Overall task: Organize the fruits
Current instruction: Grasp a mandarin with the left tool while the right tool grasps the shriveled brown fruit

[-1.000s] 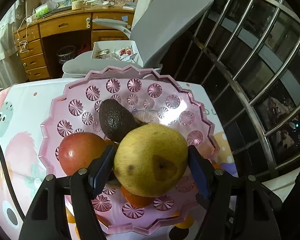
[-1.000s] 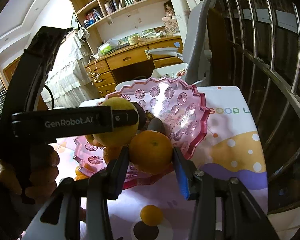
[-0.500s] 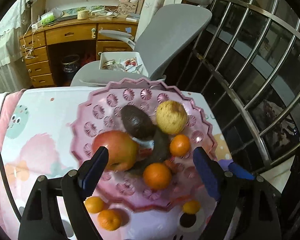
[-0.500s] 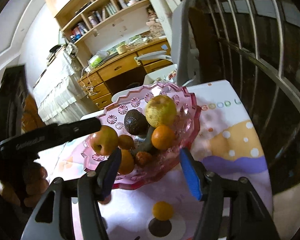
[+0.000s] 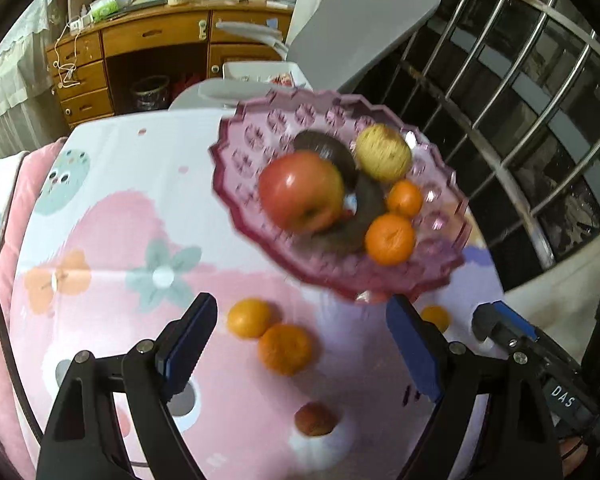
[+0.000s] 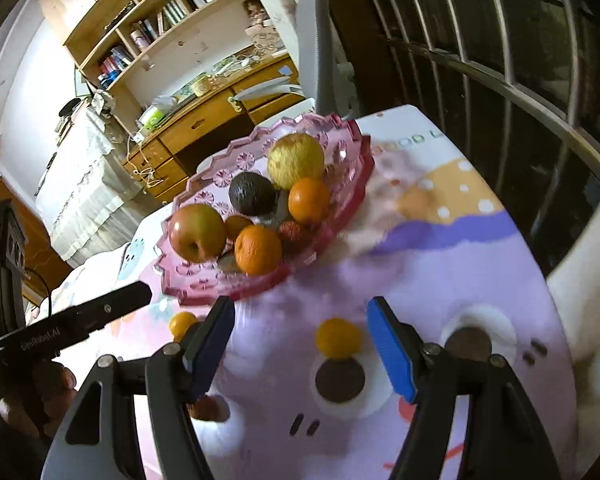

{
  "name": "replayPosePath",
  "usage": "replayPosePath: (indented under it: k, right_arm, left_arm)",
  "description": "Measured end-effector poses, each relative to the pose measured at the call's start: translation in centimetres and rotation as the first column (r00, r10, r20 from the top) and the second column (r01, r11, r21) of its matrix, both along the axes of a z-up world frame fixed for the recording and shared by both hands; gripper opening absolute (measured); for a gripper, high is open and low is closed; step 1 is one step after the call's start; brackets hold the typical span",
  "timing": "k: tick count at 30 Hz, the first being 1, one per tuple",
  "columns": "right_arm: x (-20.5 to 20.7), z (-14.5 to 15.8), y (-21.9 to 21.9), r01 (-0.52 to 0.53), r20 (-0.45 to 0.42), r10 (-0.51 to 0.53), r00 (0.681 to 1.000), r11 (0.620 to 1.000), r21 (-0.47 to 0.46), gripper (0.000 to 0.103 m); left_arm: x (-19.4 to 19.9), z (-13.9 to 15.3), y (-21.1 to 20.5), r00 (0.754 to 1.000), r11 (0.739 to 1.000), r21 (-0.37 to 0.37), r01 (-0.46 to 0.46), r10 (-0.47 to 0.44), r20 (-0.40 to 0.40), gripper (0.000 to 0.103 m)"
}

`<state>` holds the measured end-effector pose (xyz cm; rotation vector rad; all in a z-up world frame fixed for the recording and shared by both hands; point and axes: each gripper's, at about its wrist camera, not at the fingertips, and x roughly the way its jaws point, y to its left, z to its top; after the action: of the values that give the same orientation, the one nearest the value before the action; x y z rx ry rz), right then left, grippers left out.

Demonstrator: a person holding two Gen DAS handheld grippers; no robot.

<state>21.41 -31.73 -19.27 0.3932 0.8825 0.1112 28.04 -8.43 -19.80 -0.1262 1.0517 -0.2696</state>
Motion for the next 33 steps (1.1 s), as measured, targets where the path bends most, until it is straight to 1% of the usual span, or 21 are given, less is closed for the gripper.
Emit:
replayPosePath:
  k: [4, 8, 12, 15, 18, 21, 24, 28, 33]
  right_arm:
    - [-1.7, -0.7, 0.9, 0.038, -0.018, -0.038, 0.999, 0.999, 0.007, 0.069]
    - [-3.5, -1.5, 2.4, 0.067, -0.036, -0.066, 0.997, 0.998, 0.020, 0.069]
    - [-4.6, -2.3, 3.8, 0.081, -0.060, -0.079, 0.995, 0.996, 0.028, 0.069]
    - [-5.1, -3.0, 4.8, 0.079, -0.078, -0.077, 0.994, 0.997, 0.015, 0.069]
    - [-5.7, -3.6, 6.2, 0.070, -0.091, -0.070, 0.993, 0.998, -0.004, 0.069]
    - [-6.2, -3.9, 7.4, 0.049, -0.086, -0.051, 0.995, 0.999, -0.022, 0.069]
    - [-6.5, -4.1, 8.7, 0.014, -0.073, -0.017, 0.997, 0.999, -0.046, 0.069]
    - [-6.7, -4.1, 11.0, -0.066, -0.041, 0.061, 0.997, 0.990, -0.123, 0.069]
    - [-6.4, -4.3, 13.4, -0.153, -0.036, 0.149, 0.988, 0.959, -0.237, 0.069]
  left_arm:
    - [-0.5, -0.9, 0.7, 0.999, 0.999, 0.010, 0.039, -0.039, -0.024, 0.086]
    - [-0.6, -2.1, 0.9, 0.994, 0.998, 0.024, 0.065, -0.062, -0.085, 0.086]
    - [-0.3, -3.4, 1.1, 0.984, 0.997, 0.010, 0.082, -0.079, -0.162, 0.086]
    - [0.0, -4.3, 1.1, 0.972, 0.996, 0.008, 0.092, -0.088, -0.216, 0.086]
    - [0.4, -5.0, 1.0, 0.965, 0.995, 0.001, 0.100, -0.096, -0.246, 0.086]
    - [0.7, -5.3, 0.7, 0.963, 0.993, -0.006, 0.114, -0.112, -0.246, 0.086]
    - [1.2, -5.8, 0.0, 0.960, 0.990, 0.008, 0.138, -0.131, -0.248, 0.086]
    - [1.6, -6.2, -0.7, 0.957, 0.988, 0.009, 0.151, -0.144, -0.253, 0.085]
    - [2.0, -6.7, -1.6, 0.952, 0.985, 0.014, 0.169, -0.160, -0.263, 0.078]
